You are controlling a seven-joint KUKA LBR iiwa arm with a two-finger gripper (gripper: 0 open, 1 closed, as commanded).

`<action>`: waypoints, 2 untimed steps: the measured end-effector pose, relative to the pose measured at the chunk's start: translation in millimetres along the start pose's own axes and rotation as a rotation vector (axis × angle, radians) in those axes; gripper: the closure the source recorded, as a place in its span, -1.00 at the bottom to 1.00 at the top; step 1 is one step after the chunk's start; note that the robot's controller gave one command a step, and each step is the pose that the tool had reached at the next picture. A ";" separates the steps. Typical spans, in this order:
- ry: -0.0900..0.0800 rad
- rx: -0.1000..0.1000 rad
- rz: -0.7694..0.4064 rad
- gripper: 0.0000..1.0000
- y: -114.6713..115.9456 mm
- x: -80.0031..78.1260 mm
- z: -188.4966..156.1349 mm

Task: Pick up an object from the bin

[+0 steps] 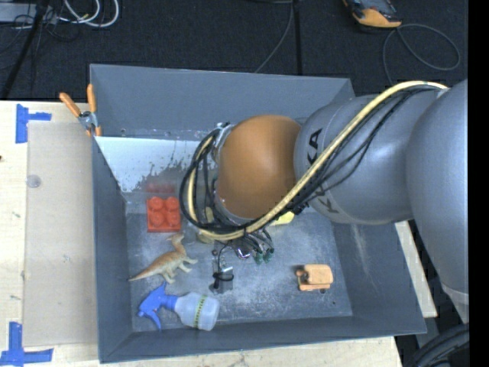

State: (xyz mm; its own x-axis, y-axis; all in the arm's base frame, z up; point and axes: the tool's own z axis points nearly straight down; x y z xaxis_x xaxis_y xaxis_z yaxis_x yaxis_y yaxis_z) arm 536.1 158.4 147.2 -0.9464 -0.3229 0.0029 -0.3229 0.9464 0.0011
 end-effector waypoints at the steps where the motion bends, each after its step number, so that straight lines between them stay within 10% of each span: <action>1: -0.002 0.000 -0.102 -1.00 9.5 34.2 9.6; 2: 0.000 0.000 -0.271 -1.00 14.5 56.4 33.2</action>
Offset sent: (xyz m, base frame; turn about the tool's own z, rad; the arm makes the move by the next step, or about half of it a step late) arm -0.0644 -0.0071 -0.0518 -0.3272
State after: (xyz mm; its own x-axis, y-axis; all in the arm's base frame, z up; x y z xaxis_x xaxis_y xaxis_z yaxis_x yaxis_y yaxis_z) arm 477.9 153.9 114.1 -0.8253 -0.5647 0.0028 -0.5647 0.8253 0.0020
